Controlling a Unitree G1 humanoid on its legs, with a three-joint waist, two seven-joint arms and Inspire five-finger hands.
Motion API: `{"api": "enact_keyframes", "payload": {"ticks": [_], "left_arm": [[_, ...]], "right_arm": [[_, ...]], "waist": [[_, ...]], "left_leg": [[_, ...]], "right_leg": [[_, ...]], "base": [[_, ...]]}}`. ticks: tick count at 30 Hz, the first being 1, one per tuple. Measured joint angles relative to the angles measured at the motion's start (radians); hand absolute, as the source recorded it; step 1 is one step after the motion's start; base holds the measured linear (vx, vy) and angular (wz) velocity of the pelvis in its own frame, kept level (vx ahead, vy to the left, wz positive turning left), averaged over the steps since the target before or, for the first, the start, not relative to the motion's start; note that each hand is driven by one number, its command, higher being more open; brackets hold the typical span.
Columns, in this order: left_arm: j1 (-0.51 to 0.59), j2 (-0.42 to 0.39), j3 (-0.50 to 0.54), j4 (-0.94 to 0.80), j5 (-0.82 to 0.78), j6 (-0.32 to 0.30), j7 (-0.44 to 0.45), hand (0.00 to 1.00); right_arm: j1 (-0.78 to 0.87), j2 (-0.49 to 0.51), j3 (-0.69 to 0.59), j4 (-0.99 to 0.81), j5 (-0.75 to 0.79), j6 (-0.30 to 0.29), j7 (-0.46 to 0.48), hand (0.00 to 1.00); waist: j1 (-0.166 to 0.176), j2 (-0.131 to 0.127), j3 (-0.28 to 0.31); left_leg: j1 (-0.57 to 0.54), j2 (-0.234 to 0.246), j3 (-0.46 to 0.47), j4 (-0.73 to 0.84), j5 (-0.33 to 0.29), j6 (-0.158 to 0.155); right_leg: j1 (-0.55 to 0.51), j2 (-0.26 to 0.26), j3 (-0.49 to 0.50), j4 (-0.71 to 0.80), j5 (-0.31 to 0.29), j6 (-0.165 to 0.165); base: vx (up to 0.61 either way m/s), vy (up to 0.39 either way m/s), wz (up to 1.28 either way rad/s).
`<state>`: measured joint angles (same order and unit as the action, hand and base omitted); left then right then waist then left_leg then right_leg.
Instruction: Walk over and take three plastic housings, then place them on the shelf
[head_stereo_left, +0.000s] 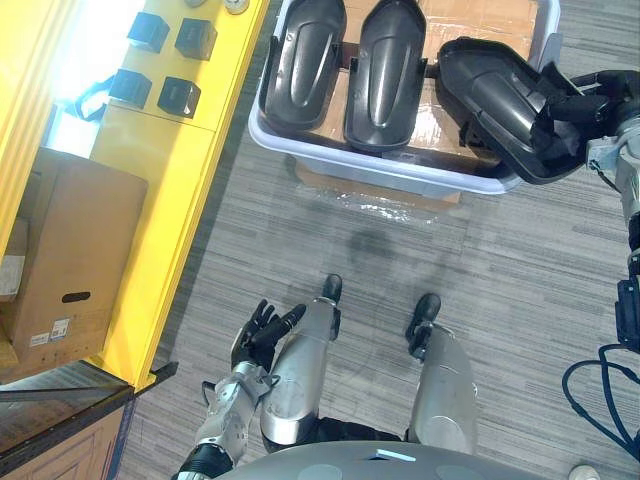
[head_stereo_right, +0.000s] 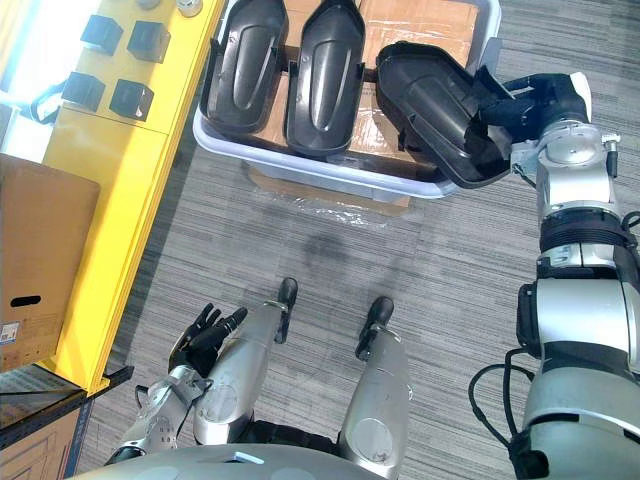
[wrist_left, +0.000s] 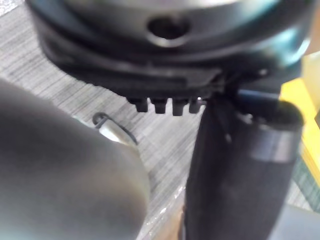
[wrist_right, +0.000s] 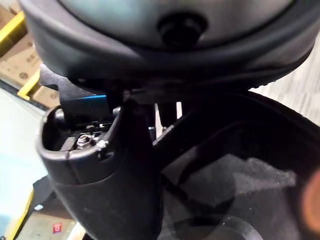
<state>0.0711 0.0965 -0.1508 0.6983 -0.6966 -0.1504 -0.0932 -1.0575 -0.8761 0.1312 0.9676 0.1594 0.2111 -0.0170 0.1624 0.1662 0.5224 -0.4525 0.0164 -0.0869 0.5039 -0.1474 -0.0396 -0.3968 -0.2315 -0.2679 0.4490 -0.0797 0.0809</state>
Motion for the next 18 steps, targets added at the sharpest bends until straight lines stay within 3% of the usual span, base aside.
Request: {"api": "enact_keyframes", "payload": {"ticks": [6, 9, 15, 18], "left_arm": [[0.011, -0.001, -0.003, -0.015, 0.001, -0.038, 0.004, 1.0], [0.065, 0.001, -0.004, -0.096, 0.0, -0.063, 0.041, 1.0], [0.155, -0.014, 0.054, -0.41, -0.006, -0.065, 0.174, 1.0], [0.158, -0.02, 0.125, -0.572, -0.004, -0.067, 0.199, 1.0]], "right_arm": [[0.001, 0.012, -0.002, -0.008, -0.035, -0.006, -0.083, 0.0], [0.033, 0.024, -0.04, -0.122, -0.044, -0.021, -0.174, 0.0], [0.179, 0.162, -0.17, -0.468, -0.19, -0.095, -0.316, 0.0], [0.308, 0.271, -0.194, -0.614, -0.241, -0.132, -0.355, 0.0]], "waist": [[-0.001, -0.011, 0.006], [-0.007, -0.027, 0.015], [-0.032, -0.088, 0.012], [-0.03, -0.137, -0.055]], "left_leg": [[0.052, 0.01, -0.001, -0.031, 0.002, -0.003], [0.115, 0.012, 0.007, -0.077, 0.007, -0.008], [0.262, 0.015, 0.012, -0.202, 0.037, -0.016], [0.305, 0.02, 0.009, -0.267, 0.049, -0.019]], "right_leg": [[0.047, 0.01, -0.003, -0.024, 0.0, -0.002], [0.099, 0.01, -0.002, -0.055, 0.0, -0.002], [0.219, 0.016, -0.011, -0.124, 0.0, -0.001], [0.259, 0.025, -0.032, -0.178, 0.001, 0.001]], "base": [[0.05, 0.001, -0.01], [0.07, 0.012, -0.05], [0.1, -0.017, 0.01], [0.14, -0.033, 0.05]]}}
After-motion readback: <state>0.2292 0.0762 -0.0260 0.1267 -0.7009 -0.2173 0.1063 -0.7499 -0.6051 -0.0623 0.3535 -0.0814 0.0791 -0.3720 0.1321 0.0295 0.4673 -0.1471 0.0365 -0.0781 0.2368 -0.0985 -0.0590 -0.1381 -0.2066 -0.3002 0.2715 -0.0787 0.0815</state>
